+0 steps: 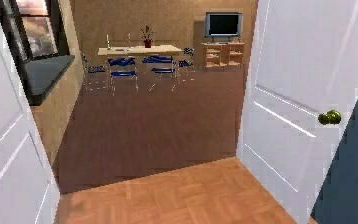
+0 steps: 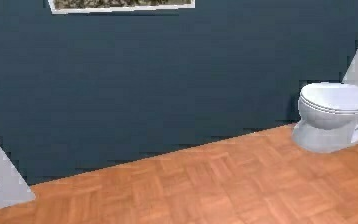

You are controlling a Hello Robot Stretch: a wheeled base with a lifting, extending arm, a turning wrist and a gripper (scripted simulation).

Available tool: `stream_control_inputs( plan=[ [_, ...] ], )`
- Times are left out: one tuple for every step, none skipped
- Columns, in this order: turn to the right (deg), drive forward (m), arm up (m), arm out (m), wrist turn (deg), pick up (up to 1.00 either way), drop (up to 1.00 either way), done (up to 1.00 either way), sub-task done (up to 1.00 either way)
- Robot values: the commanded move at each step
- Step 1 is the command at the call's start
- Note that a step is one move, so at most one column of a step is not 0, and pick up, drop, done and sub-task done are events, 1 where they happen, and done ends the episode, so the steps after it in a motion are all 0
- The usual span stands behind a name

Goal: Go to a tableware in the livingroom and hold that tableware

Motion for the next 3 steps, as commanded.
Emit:
stream_control_inputs(
  plan=[
    [0.0,0.40,0.00,0.00,0.0,0.00,0.00,0.00,0.00],
    [-15.0,0.00,0.00,0.00,0.0,0.00,0.00,0.00,0.00],
    [-3.0,0.00,0.00,0.00,0.0,0.00,0.00,0.00,0.00]
  ],
)
